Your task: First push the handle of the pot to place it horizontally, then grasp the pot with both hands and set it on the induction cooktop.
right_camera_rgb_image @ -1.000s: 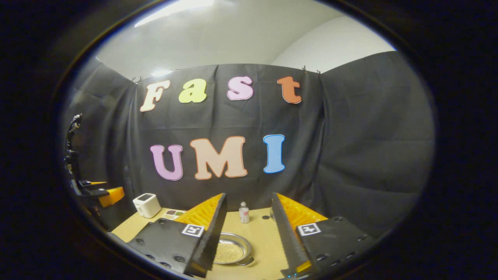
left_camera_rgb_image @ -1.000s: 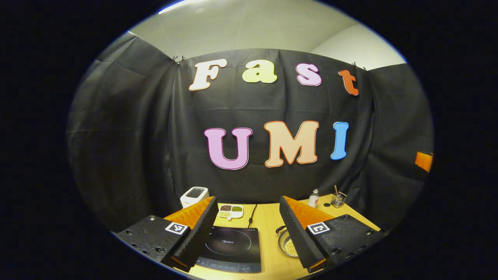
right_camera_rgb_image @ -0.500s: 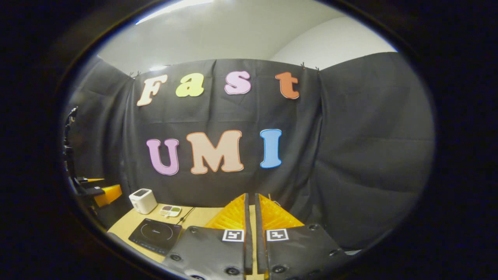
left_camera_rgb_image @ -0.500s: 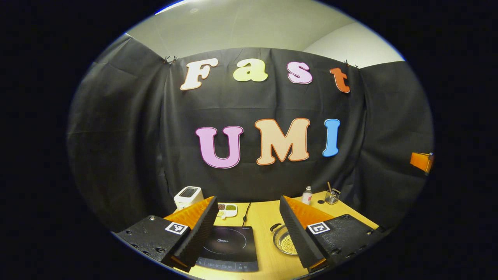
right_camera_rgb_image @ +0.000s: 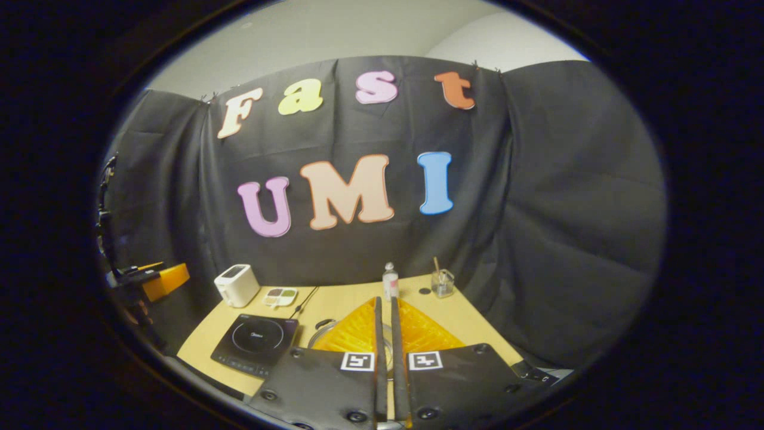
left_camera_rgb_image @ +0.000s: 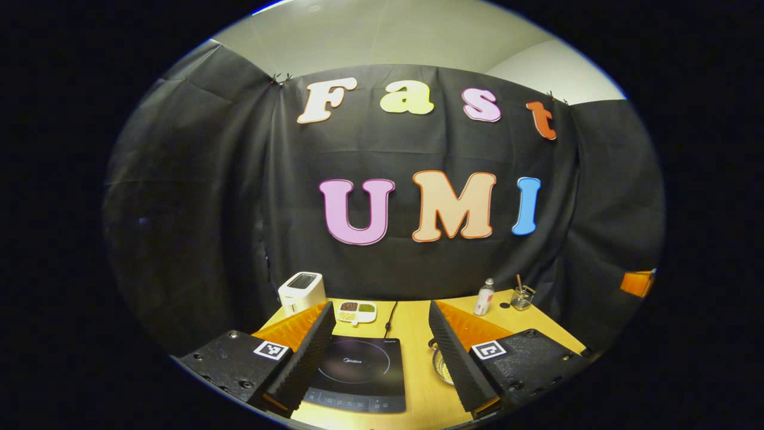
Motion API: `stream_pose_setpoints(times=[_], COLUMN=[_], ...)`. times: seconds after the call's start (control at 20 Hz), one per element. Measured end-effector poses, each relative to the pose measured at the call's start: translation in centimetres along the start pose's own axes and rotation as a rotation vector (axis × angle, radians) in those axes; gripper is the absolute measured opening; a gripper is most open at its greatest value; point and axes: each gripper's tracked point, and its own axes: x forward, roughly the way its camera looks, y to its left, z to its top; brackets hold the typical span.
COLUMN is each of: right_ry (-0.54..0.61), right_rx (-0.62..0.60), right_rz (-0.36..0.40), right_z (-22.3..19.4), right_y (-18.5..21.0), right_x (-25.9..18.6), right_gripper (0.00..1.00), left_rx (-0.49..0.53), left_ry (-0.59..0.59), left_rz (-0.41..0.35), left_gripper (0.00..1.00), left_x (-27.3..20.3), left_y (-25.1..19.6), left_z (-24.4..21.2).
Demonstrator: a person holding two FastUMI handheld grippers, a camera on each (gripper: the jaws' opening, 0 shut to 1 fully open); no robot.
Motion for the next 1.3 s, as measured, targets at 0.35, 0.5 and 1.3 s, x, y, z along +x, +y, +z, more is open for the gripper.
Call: stream_pose_setpoints(times=[0.35, 0.5, 1.3], right_ry=[0.271, 0.408, 1.083], right_rx=[0.055, 0.068, 0.042], right_rz=[0.137, 0.173, 0.204], right_z=[-9.2, -13.6, -30.6], right_y=[3.0, 3.3, -0.3], right_x=[4.2, 5.6, 10.3], right_gripper=[0.07, 0.07, 0.07], left_rx=[0.069, 0.078, 0.057], left_ry=[0.006, 0.009, 0.062], left_rz=[0.129, 0.148, 0.236], left_gripper=[0.92, 0.92, 0.94], left_x=[1.0, 1.8, 5.2], left_y=[3.3, 3.0, 0.6], left_z=[-0.2, -0.5, -2.3])
